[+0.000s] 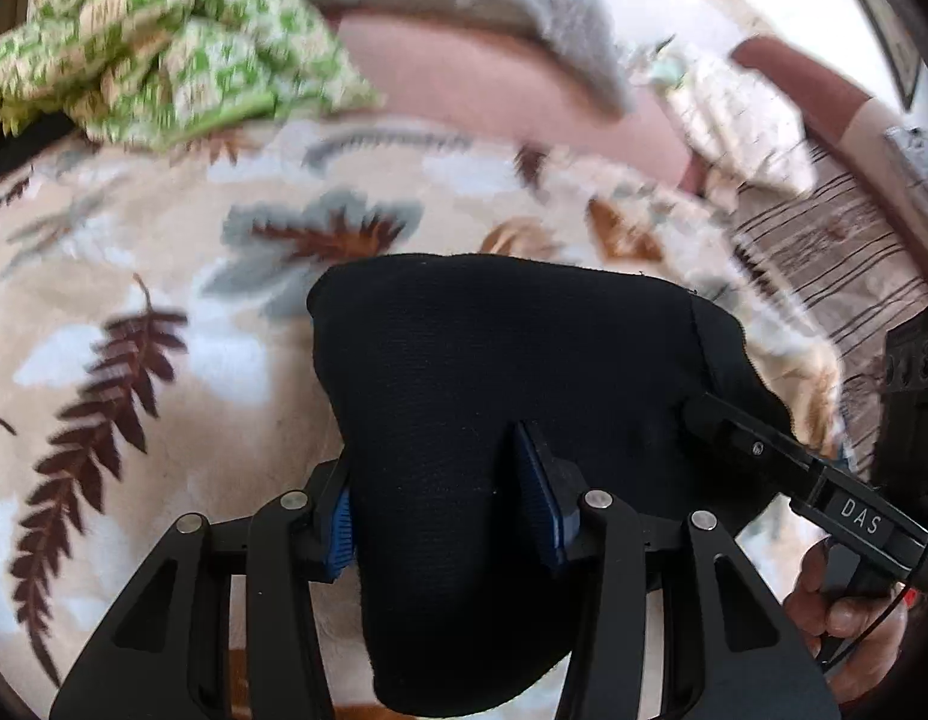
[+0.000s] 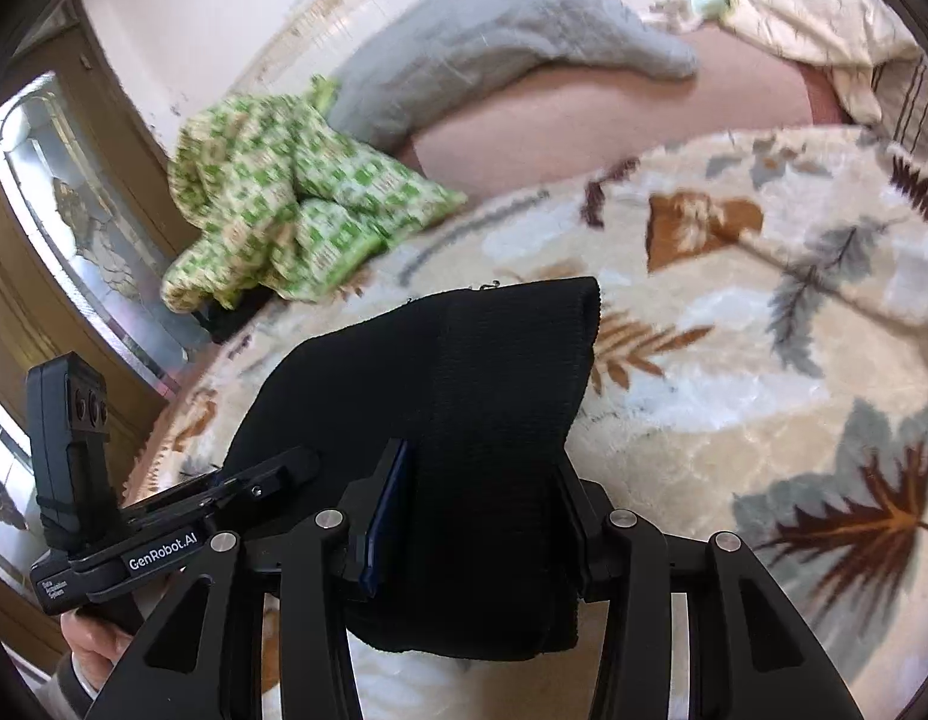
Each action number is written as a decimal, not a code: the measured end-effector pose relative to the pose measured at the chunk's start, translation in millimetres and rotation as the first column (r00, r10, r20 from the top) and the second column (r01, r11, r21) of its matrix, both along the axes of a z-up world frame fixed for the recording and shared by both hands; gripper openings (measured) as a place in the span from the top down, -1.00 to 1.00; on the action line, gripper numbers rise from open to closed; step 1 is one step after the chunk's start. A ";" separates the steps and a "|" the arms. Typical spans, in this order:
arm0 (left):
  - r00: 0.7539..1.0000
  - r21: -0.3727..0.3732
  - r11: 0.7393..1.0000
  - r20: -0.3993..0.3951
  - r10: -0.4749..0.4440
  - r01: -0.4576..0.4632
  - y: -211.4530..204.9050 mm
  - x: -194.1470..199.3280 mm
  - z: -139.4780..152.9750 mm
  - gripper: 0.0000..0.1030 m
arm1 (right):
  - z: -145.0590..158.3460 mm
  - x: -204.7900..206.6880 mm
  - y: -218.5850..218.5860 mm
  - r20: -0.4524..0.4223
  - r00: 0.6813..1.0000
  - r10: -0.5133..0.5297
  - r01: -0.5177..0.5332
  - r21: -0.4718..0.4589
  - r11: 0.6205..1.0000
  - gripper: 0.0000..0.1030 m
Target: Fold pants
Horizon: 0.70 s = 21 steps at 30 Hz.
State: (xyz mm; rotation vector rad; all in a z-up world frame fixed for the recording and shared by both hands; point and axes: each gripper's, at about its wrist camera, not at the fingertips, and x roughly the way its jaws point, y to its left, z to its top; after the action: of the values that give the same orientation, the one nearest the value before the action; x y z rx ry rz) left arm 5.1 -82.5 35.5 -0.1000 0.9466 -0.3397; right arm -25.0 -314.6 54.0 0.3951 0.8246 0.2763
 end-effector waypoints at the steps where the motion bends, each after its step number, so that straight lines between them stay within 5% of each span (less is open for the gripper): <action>1: 1.000 -0.002 1.000 -0.008 0.006 -0.006 1.1 1.8 -7.2 -0.09 | -9.0 3.9 -0.3 -0.032 0.999 -0.020 0.018 -0.039 0.999 0.08; 6: 1.000 -0.007 1.000 0.009 0.019 -0.019 7.7 -3.6 -0.3 -0.21 | -14.1 -7.9 -18.8 -0.041 0.997 -0.058 0.058 0.004 0.998 -0.02; 13: 0.996 0.024 0.999 0.082 0.030 -0.032 9.0 -13.1 27.5 -0.20 | 37.4 -28.6 -18.6 0.089 0.995 -0.040 0.041 -0.014 0.999 -0.04; 21: 0.995 0.079 0.997 0.102 0.007 -0.015 -2.0 -3.7 30.9 -0.20 | 52.6 -21.8 32.5 0.098 0.991 0.087 -0.065 -0.208 0.976 -0.03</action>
State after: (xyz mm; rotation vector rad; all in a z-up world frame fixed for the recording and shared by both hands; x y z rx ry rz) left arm 1.3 -84.4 66.4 -0.0146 0.8572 -0.2934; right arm -46.8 -282.1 106.6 0.1551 0.7556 0.2788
